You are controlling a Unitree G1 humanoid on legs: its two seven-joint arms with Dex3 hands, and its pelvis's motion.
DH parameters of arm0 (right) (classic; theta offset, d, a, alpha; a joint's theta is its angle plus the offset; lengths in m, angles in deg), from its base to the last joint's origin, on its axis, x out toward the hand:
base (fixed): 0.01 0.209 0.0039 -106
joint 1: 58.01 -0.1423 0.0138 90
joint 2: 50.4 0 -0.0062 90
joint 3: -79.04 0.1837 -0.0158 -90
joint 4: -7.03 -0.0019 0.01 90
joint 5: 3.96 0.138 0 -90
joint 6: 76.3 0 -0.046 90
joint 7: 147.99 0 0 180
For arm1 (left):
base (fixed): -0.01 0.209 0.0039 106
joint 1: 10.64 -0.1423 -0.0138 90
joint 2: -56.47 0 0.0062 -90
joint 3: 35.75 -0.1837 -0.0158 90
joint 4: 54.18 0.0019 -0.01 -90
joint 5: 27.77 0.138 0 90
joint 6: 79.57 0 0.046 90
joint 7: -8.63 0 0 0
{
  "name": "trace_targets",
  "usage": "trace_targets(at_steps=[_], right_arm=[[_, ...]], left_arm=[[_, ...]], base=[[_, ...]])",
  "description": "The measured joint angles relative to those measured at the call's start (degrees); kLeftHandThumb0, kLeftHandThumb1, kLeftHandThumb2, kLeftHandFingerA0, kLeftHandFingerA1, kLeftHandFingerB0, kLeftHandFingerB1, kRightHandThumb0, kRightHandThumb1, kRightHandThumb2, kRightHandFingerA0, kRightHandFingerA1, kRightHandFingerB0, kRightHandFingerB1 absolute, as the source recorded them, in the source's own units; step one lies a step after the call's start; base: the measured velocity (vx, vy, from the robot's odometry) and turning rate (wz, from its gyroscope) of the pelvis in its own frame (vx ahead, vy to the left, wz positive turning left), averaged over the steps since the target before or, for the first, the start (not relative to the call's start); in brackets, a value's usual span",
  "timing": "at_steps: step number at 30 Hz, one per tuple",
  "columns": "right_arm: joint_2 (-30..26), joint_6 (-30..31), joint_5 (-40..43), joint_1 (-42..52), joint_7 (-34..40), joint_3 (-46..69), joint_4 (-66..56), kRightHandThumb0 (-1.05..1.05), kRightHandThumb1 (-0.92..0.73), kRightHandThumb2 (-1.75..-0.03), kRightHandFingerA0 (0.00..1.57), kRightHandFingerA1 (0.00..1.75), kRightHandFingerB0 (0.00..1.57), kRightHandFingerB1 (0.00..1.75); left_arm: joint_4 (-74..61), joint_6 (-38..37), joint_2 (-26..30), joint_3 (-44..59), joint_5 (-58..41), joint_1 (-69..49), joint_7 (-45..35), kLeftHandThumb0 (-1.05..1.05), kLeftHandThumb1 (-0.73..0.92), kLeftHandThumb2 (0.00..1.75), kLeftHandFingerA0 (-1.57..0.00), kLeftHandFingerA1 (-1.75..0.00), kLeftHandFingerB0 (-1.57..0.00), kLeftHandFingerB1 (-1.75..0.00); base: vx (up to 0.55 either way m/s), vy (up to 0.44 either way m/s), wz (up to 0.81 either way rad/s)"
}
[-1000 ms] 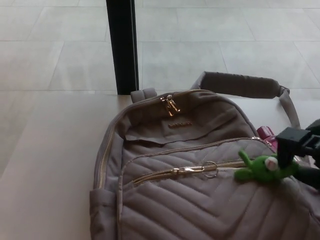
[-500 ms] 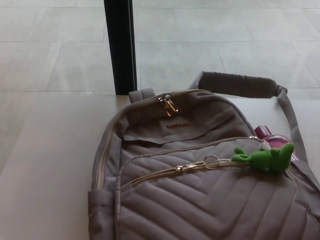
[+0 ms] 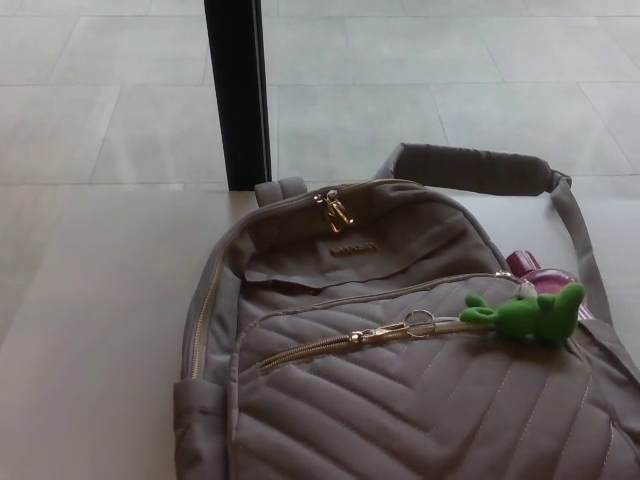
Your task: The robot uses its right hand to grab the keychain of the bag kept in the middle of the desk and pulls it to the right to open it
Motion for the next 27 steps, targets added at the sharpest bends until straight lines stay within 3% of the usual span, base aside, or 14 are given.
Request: trace_targets(at_steps=[2, 3, 4, 7, 8, 10, 12, 13, 14, 17, 24, 25, 27], right_arm=[[1.3, 0.58, 0.1, -0.08, -0.25, -0.52, -2.44, -0.19, -0.42, -1.01, 0.94, 1.73, 0.73, 1.39], [2.05, 0.96, 0.31, -0.22, -0.63, -0.77, -3.8, -0.19, -0.42, -1.01, 0.94, 1.73, 0.73, 1.39], [2.88, 1.52, 0.65, -0.45, -1.35, -1.08, -5.43, -0.27, -0.54, -0.77, 1.05, 1.61, 0.89, 0.78], [4.7, 3.11, 1.25, -1.03, -3.75, -1.97, -9.9, -0.38, -0.64, -0.62, 1.17, 1.38, 0.76, 0.56], [5.24, 3.61, 1.38, -1.22, -4.39, -2.27, -11.15, -0.53, -0.64, -0.63, 1.11, 1.53, 0.65, 0.52], [6.48, 4.85, 1.62, -1.41, -6.13, -2.95, -14.35, -0.53, -0.64, -0.63, 1.11, 1.53, 0.65, 0.52], [7.56, 6.16, 1.69, -1.43, -7.79, -3.35, -17.1, -0.63, -0.64, -0.63, 1.08, 1.59, 0.55, 0.48], [7.82, 6.7, 1.68, -1.43, -8.47, -3.5, -18.06, -0.74, -0.54, -0.86, 1.14, 1.45, 0.48, 0.56], [7.98, 7.28, 1.65, -1.42, -9.2, -3.64, -19.06, -0.74, -0.62, -0.65, 1.05, 1.63, 0.5, 0.46], [8.34, 9.54, 1.03, -1.4, -11.73, -3.94, -22.22, -0.81, -0.71, -0.62, 1.06, 1.61, 0.44, 0.41], [8.52, 14.92, -0.22, -1.42, -16.74, -3.69, -25.66, -0.89, -0.73, -0.62, 1.08, 1.57, 0.3, 0.36], [8.52, 15.75, -0.45, -1.42, -17.46, -3.54, -26.08, -0.85, -0.56, -1.03, 1.32, 1.5, 0.3, 0.52], [8.52, 17.25, -0.9, -1.41, -18.65, -3.3, -26.99, -0.85, -0.58, -1.04, 1.33, 1.52, 0.29, 0.52]], left_arm=[[0.03, 0.12, 0.0, -0.33, 0.08, -0.01, 0.25, -0.82, 0.92, 0.69, -0.78, -0.58, -0.65, -0.45], [0.04, 0.12, 0.0, -0.43, 0.08, -0.06, 0.32, -0.82, 0.92, 0.69, -0.78, -0.58, -0.65, -0.45], [0.05, 0.12, 0.0, -0.5, 0.08, -0.11, 0.36, -0.82, 0.92, 0.68, -0.77, -0.59, -0.65, -0.46], [0.04, 0.12, -0.01, -0.52, 0.05, -0.15, 0.37, -0.84, 0.92, 0.71, -0.75, -0.56, -0.62, -0.44], [0.04, 0.12, -0.01, -0.51, 0.05, -0.18, 0.37, -0.83, 0.92, 0.69, -0.78, -0.57, -0.64, -0.44], [0.03, 0.12, -0.01, -0.57, 0.05, -0.24, 0.39, -0.83, 0.92, 0.69, -0.78, -0.57, -0.64, -0.44], [0.04, 0.12, -0.01, -0.63, 0.05, -0.37, 0.42, -0.82, 0.92, 0.69, -0.78, -0.57, -0.65, -0.45], [0.05, 0.12, -0.01, -0.65, 0.05, -0.42, 0.41, -0.81, 0.92, 0.69, -0.78, -0.57, -0.65, -0.45], [0.06, 0.12, -0.01, -0.65, 0.05, -0.48, 0.41, -0.8, 0.92, 0.69, -0.77, -0.56, -0.65, -0.46], [0.06, 0.12, -0.03, -0.55, 0.0, -0.63, 0.41, -0.79, 0.91, 0.68, -0.77, -0.56, -0.64, -0.45], [0.06, 0.12, -0.13, -0.21, -0.1, -0.84, 0.36, -0.8, 0.91, 0.67, -0.79, -0.59, -0.65, -0.45], [0.07, 0.12, -0.15, -0.12, -0.11, -0.86, 0.35, -0.8, 0.89, 0.67, -0.81, -0.59, -0.67, -0.46], [0.09, 0.12, -0.17, 0.3, -0.2, -0.89, 0.31, -0.82, 0.9, 0.67, -0.8, -0.59, -0.65, -0.45]], base=[[0.0, 0.0, 0.0], [0.0, 0.0, 0.0], [0.0, 0.0, 0.0], [0.0, 0.0, 0.0], [0.0, 0.0, 0.0], [0.0, 0.0, 0.0], [0.0, 0.0, 0.0], [0.0, 0.0, 0.0], [0.0, 0.0, 0.0], [0.0, 0.0, 0.0], [0.0, 0.0, 0.0], [0.0, 0.0, 0.0], [0.0, 0.0, 0.0]])
